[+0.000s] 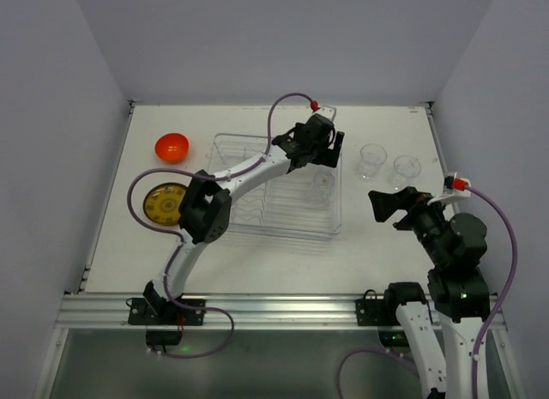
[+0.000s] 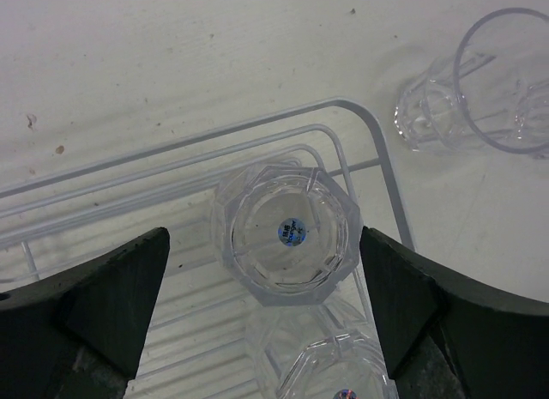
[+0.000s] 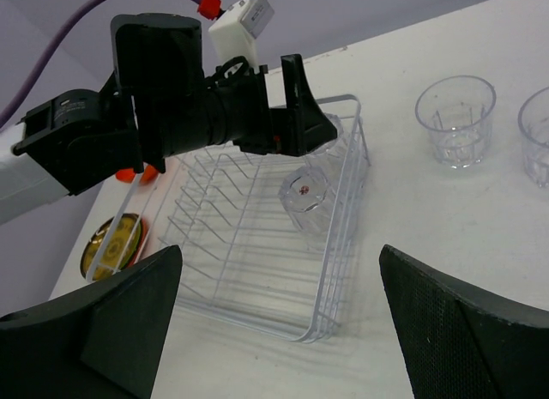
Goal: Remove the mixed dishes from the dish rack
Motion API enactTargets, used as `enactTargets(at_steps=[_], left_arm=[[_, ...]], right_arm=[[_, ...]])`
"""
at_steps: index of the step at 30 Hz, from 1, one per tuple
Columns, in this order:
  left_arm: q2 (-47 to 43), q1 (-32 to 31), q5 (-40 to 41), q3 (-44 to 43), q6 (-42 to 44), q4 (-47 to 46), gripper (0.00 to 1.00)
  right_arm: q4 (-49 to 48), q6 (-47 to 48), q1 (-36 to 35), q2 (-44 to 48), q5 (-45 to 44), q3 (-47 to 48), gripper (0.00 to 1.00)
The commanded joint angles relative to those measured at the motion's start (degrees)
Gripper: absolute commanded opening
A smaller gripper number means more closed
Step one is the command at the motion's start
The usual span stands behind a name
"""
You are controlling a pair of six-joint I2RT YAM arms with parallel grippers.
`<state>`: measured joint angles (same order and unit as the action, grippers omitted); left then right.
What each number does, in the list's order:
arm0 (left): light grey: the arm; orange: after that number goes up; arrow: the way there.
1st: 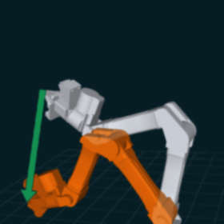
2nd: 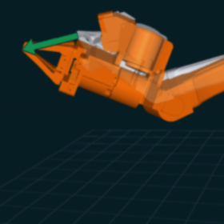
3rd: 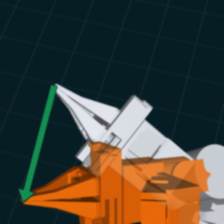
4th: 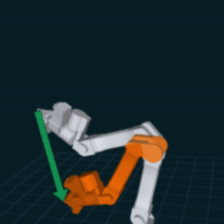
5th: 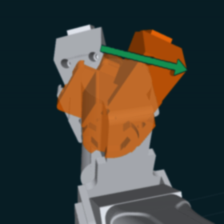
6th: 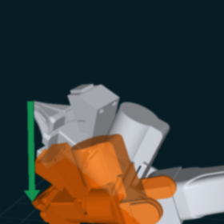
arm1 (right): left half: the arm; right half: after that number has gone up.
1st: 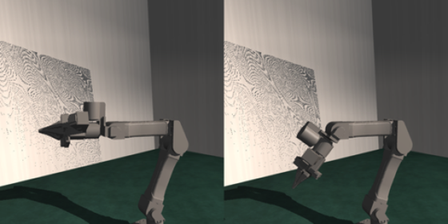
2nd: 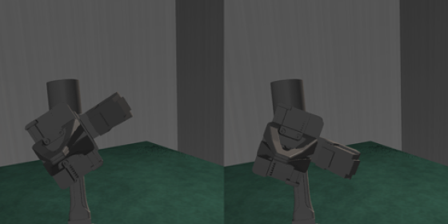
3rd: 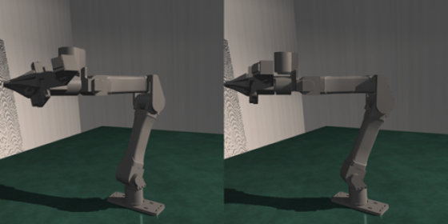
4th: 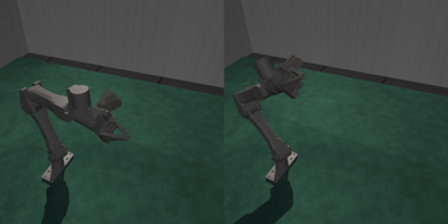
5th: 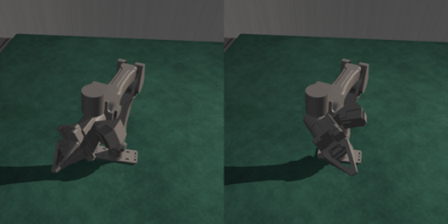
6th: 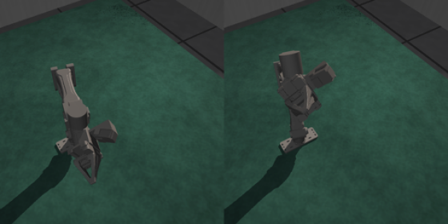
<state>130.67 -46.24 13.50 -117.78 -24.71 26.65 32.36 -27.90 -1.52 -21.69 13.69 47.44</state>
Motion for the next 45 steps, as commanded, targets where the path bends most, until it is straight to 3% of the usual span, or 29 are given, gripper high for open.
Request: enactTargets(at_steps=[1, 12, 21, 24, 25, 27, 28, 36, 42, 45], left_arm=[[2.0, 0.3, -1.5, -3.0, 2.3, -3.5, 0.96], [3.5, 0.2, -3.0, -1.5, 2.3, -6.4, 0.87], [6.4, 1.1, 1.0, -4.3, 1.2, -6.0, 0.48], [6.4, 2.1, 2.8, -3.6, -0.2, -5.5, 0.31], [6.1, 2.5, 3.2, -3.2, -0.7, -5.4, 0.2], [5.6, 3.7, 4.2, -1.7, -2.1, -5.6, 0.12], [5.1, 4.1, 4.5, -1.1, -2.4, -6.0, 0.02], [4.1, 6.9, 4.7, -0.1, -2.7, -5.8, 0.0], [0.2, 5.7, 1.0, 2.4, -2.6, -8.4, 0.0], [-1.9, 4.5, 2.9, 1.8, -2.4, -7.9, 0.0]], right_arm=[[-0.7, 1.2, -0.5, 0.3, 2.2, -0.2, 0.99], [-1.8, 1.2, -0.5, -1.0, 3.6, -0.6, 0.99], [-1.9, 1.4, -0.9, -1.2, 3.7, -0.7, 0.99], [-1.9, 1.4, -0.9, -1.0, 3.7, -0.7, 0.99], [-1.9, 1.4, -1.0, -0.9, 3.7, -0.8, 0.99], [-1.9, 1.3, -1.0, -0.8, 4.0, -0.8, 0.99], [-1.9, 1.4, -0.9, -0.8, 4.0, -0.8, 0.99], [-1.9, 1.3, -1.0, -1.2, 4.3, -0.7, 0.99], [-1.7, 1.4, -1.0, -1.9, 4.1, 0.0, 0.99], [-2.0, 1.2, -1.0, -2.0, 4.2, 0.0, 0.99]])
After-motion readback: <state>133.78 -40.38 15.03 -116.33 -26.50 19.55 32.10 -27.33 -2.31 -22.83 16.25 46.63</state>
